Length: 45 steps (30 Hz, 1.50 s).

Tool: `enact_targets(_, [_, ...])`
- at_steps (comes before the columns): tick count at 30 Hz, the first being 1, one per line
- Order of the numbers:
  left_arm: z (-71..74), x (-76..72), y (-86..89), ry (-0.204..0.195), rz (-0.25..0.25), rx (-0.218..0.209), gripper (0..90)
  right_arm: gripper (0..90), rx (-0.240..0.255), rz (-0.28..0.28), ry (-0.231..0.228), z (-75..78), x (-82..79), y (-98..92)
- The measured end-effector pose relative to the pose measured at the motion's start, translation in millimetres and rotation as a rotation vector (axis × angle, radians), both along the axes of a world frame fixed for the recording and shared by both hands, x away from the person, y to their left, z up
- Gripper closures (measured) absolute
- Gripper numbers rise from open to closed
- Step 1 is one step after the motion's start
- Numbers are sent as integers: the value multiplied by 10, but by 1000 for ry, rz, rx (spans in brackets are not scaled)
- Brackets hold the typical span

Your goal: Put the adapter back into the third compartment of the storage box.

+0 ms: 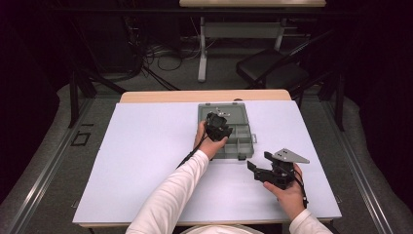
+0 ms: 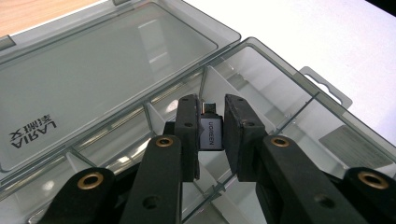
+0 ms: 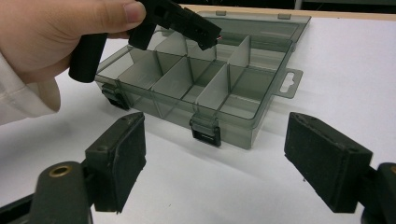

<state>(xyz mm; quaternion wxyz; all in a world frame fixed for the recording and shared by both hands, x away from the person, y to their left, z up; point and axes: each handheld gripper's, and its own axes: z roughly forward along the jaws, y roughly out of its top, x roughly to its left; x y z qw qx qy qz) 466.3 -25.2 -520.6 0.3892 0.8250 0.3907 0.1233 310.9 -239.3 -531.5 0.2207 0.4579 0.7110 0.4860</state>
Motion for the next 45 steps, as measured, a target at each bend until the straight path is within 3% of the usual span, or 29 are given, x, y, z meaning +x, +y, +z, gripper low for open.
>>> enact_targets(4, [1,-1,-2,-2,0,-7,762,204,0,0,1,-1,1,-1])
enact_targets(10, [19,-12,3,-23,-1,-2,684,204,0,-1,1,3,-1,-5])
enact_targets(16, [72,-9,42,-43,6,-12,550,204,0,-2,0,5,-3,-4])
enact_targets(21, [117,-5,91,-62,46,-10,480,204,-1,-3,-2,5,-4,-7])
enact_targets(27, [183,9,197,-34,49,0,435,204,-1,-4,-5,8,-6,-10])
enact_targets(30, [203,22,249,-45,46,6,430,205,-1,-7,-5,7,-5,-10])
enact_targets(32, [234,34,298,-78,30,16,423,205,1,-7,-5,8,-6,-6])
enact_targets(35, [277,37,378,-97,25,-12,423,205,0,-8,-6,7,-6,-5])
enact_targets(40, [337,22,510,-108,31,-12,422,205,1,-9,-2,5,-3,-6])
enact_targets(45, [336,30,657,-68,50,-66,424,205,-1,-10,-3,6,-3,-3])
